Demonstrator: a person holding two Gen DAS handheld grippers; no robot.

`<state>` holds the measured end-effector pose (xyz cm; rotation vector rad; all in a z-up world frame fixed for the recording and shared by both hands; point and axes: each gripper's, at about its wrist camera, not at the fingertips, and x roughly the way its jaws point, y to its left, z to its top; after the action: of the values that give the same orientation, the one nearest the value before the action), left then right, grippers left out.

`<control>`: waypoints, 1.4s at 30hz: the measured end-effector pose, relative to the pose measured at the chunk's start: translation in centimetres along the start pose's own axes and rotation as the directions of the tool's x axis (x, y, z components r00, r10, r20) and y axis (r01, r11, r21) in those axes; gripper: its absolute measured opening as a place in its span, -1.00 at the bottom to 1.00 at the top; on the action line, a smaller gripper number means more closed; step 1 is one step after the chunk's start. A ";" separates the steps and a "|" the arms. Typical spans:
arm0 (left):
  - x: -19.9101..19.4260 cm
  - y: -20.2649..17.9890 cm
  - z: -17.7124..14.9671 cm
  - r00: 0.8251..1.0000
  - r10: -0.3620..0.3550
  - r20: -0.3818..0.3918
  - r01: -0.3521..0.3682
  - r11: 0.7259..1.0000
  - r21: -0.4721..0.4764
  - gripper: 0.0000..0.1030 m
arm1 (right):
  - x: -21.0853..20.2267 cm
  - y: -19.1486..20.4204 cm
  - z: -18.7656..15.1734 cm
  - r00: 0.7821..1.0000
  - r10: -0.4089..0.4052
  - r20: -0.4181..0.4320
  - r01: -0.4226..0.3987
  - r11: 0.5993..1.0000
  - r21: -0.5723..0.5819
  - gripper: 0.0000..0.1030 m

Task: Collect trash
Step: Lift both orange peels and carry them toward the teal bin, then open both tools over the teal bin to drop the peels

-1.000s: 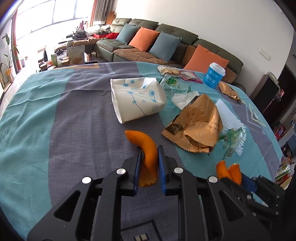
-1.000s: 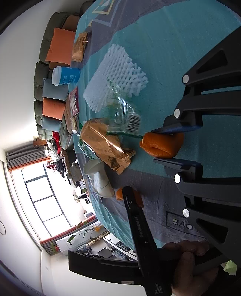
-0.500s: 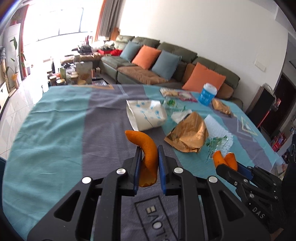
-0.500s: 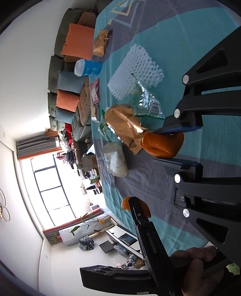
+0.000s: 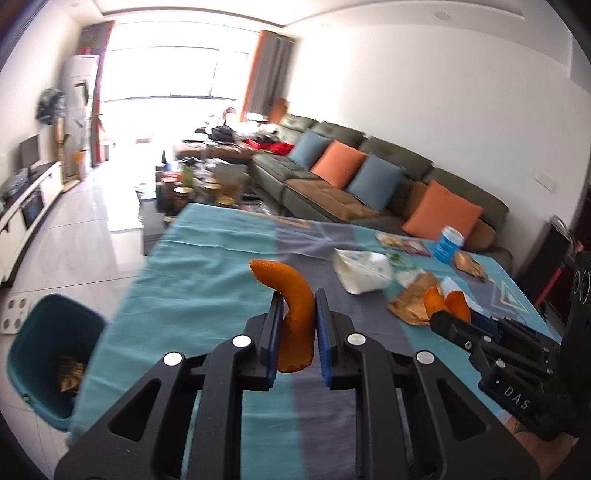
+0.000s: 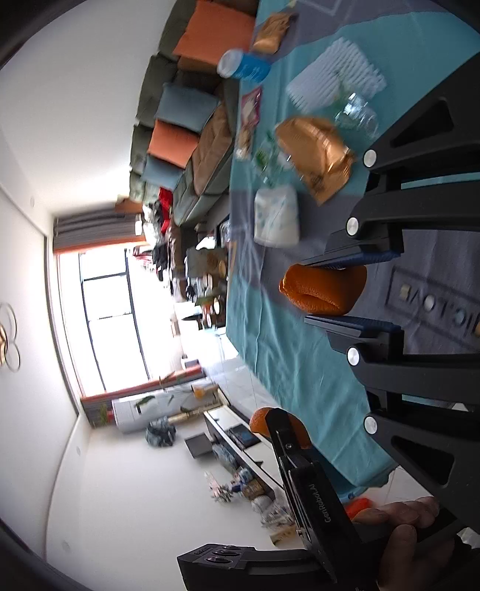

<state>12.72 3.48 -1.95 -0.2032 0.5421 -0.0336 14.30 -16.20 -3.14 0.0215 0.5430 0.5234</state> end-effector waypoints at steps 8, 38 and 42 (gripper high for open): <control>-5.5 7.1 0.4 0.982 0.170 0.087 -0.160 0.981 -0.107 -0.66 | 2.6 7.0 2.6 0.989 0.147 0.011 -0.144 0.982 -0.122 -0.58; -12.5 27.2 -3.3 0.906 0.423 -0.028 -0.405 0.842 -0.358 -0.66 | 15.1 27.7 5.4 0.833 0.475 -0.283 -0.549 0.777 -0.310 -0.58; -8.9 29.2 -5.2 0.903 0.415 -0.111 -0.425 0.826 -0.370 -0.66 | 18.0 29.6 3.8 0.817 0.443 -0.370 -0.558 0.769 -0.311 -0.58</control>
<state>1.81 31.84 -7.65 -0.4661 0.6074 0.5100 15.43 18.64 -4.02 -0.3196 0.6961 1.1845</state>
